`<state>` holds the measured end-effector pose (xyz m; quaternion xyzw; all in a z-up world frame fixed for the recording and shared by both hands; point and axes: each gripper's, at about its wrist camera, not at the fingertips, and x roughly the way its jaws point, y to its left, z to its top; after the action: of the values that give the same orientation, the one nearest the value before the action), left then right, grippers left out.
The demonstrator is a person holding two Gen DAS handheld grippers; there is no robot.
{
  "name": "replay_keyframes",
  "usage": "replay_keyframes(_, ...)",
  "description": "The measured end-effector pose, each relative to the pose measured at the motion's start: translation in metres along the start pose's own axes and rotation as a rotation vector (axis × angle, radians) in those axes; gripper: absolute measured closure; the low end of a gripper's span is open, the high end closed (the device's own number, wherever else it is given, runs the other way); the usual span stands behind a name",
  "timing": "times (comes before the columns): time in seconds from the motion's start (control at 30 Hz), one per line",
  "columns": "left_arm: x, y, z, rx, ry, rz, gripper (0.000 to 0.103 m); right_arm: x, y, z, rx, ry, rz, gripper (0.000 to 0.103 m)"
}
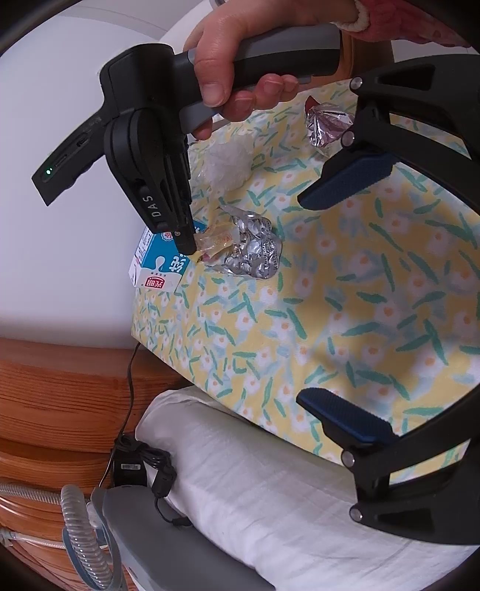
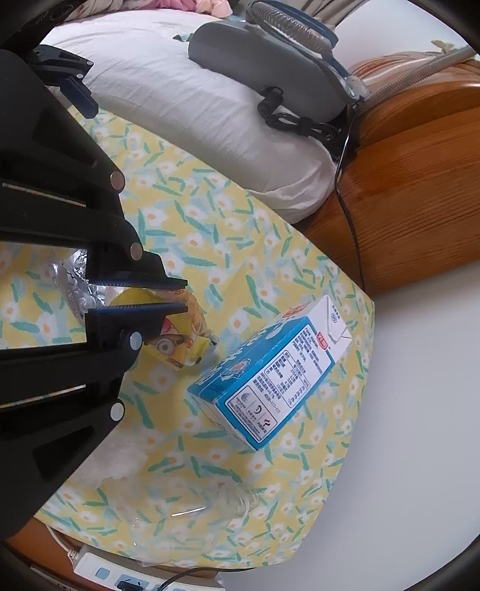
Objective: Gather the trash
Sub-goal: 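Grasp the yellow snack wrapper with the right gripper while the left gripper grasps the silver foil sheet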
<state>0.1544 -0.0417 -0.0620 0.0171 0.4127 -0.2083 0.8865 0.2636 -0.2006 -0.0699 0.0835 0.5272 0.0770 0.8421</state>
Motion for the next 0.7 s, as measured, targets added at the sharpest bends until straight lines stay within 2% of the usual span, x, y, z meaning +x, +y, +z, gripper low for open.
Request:
replay_keyframes(0.27, 0.012, -0.011, 0.011, 0.027, 0.013, -0.054, 0.010, -0.031, -0.001, 0.000, 0.005, -0.090, 0.044, 0.097)
replay_keyframes(0.5, 0.057, -0.033, 0.036, 0.081, 0.074, -0.109, 0.010, -0.062, -0.012, -0.002, 0.016, -0.162, 0.062, 0.097)
replay_keyframes(0.7, 0.088, -0.035, 0.049, 0.084, 0.112, -0.124, 0.010, -0.075, -0.023, -0.006, 0.022, -0.176, 0.063, 0.097)
